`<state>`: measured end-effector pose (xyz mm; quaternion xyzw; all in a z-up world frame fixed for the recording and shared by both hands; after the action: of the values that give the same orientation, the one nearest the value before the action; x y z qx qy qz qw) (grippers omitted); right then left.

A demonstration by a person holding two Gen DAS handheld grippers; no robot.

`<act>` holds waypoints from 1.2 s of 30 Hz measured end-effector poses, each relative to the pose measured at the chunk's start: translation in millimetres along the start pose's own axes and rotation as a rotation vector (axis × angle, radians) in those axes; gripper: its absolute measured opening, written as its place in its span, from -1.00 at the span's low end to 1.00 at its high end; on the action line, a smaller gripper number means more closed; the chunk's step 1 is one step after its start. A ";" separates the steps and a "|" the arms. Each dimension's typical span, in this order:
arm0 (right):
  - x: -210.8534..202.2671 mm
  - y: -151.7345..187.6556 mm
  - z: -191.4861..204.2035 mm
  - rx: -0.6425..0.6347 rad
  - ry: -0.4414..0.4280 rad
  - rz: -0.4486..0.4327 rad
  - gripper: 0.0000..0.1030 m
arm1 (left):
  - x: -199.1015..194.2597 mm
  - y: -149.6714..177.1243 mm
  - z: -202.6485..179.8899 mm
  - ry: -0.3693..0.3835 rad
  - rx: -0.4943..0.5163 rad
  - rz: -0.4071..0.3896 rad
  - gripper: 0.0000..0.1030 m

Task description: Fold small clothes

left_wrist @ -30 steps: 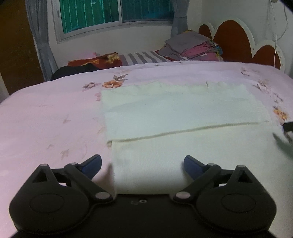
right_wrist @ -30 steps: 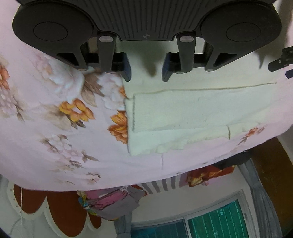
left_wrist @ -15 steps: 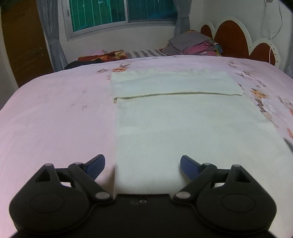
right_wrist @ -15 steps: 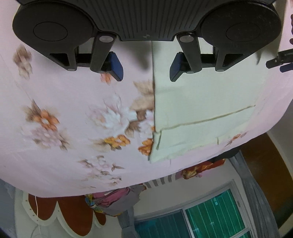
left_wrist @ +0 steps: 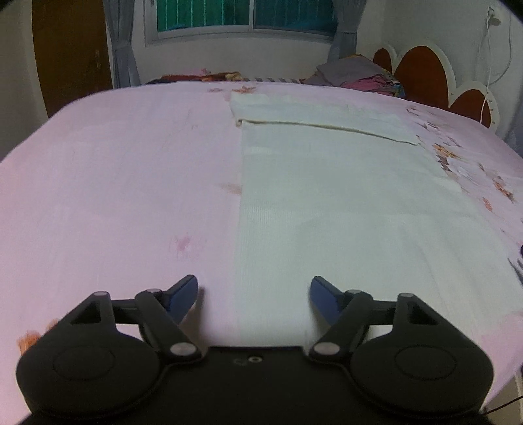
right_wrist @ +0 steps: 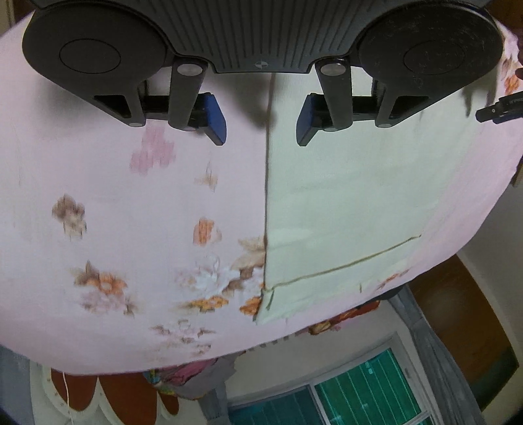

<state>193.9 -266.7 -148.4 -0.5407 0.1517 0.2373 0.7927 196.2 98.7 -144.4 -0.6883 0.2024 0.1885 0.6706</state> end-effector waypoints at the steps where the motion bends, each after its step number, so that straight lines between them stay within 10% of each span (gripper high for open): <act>1: -2.5 4.9 -0.4 0.009 -0.007 0.009 -0.14 | -3.2 3.4 1.6 0.006 -0.012 0.003 0.37; 20: -1.3 25.1 -18.3 0.336 -0.090 0.057 -0.18 | 15.5 21.8 29.9 0.204 -0.450 0.022 -0.06; 29: 2.3 40.2 -27.7 0.515 -0.170 0.104 -0.54 | 22.8 31.0 30.3 0.316 -0.562 0.045 -0.06; 36: 12.4 35.7 -29.6 0.533 -0.210 0.123 -0.59 | 29.0 28.7 27.4 0.305 -0.538 0.075 -0.45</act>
<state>185.5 -280.8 -193.6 -0.2756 0.1582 0.2913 0.9023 205.8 124.8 -184.9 -0.8535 0.2686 0.1546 0.4188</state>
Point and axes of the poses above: each gripper's, at about its wrist camera, not at the fingertips, and x roughly the way its jaws point, z to its left, y to its underside, the point moved 5 cm from there along x, roughly the way its jaws point, and after that the axes turned 15 degrees about -z, right-handed, at the moved point
